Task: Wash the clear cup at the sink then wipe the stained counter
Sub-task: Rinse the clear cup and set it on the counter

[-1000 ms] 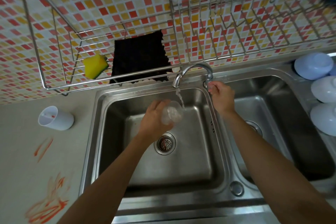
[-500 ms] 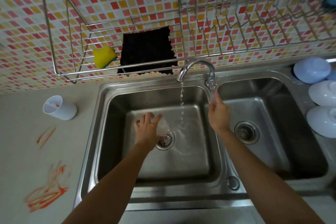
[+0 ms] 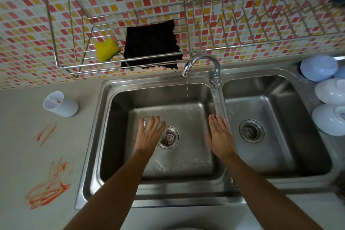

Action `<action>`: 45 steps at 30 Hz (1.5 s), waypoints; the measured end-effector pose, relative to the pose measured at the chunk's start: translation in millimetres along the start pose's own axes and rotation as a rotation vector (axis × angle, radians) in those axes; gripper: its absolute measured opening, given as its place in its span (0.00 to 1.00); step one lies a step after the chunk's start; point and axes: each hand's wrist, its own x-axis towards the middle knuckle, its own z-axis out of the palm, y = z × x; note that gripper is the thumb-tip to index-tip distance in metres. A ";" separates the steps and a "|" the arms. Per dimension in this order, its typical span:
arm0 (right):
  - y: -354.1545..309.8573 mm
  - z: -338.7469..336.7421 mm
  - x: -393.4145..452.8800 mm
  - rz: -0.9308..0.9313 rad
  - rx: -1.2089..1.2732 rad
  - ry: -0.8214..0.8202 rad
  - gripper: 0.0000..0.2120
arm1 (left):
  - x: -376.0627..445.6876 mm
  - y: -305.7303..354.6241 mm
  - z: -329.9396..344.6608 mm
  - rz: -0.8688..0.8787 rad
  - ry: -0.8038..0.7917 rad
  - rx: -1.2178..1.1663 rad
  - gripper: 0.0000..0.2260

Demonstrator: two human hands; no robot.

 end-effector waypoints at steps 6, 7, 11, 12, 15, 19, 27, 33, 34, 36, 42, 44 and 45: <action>-2.0 1.0 -0.3 0.009 -0.053 -0.057 0.28 | -9.0 8.1 1.7 0.002 0.038 -0.017 0.36; -2.0 1.5 -0.3 0.014 -0.060 -0.071 0.28 | -10.4 7.9 3.0 0.011 0.057 -0.013 0.36; -5.4 -3.8 1.1 0.013 -0.048 -0.090 0.29 | -16.8 1.1 10.3 0.004 0.074 0.010 0.35; -7.8 -5.4 2.4 0.027 -0.033 -0.091 0.31 | -19.3 -1.8 12.4 -0.005 0.066 0.007 0.35; -22.2 -4.9 5.2 0.148 0.006 -0.118 0.35 | -32.1 -9.2 18.6 -0.086 0.004 -0.057 0.37; -48.2 -0.1 -10.4 0.187 0.026 -0.160 0.37 | -53.4 -18.8 14.6 -0.470 -0.038 -0.400 0.33; -126.3 0.3 -5.5 0.081 0.096 -0.135 0.37 | -91.0 -107.8 31.5 -0.736 0.135 -0.755 0.32; -231.6 -3.6 19.6 0.055 0.282 -0.094 0.36 | -127.4 -194.2 61.2 -0.871 0.194 -0.939 0.37; -248.0 -2.3 23.7 0.035 0.286 -0.089 0.36 | -131.4 -207.9 67.5 -0.870 0.211 -0.981 0.37; -279.6 0.7 30.9 -0.005 0.288 -0.065 0.36 | -138.1 -232.0 83.6 -0.850 0.235 -1.075 0.37; -360.3 10.3 53.2 -0.012 0.378 -0.038 0.37 | -144.5 -276.6 129.5 -0.756 0.216 -1.313 0.39; -376.9 14.4 57.5 -0.001 0.397 -0.040 0.37 | -143.5 -285.2 139.5 -0.748 0.225 -1.357 0.39; -383.4 16.7 58.8 0.006 0.401 -0.043 0.37 | -143.3 -288.6 141.5 -0.740 0.229 -1.378 0.39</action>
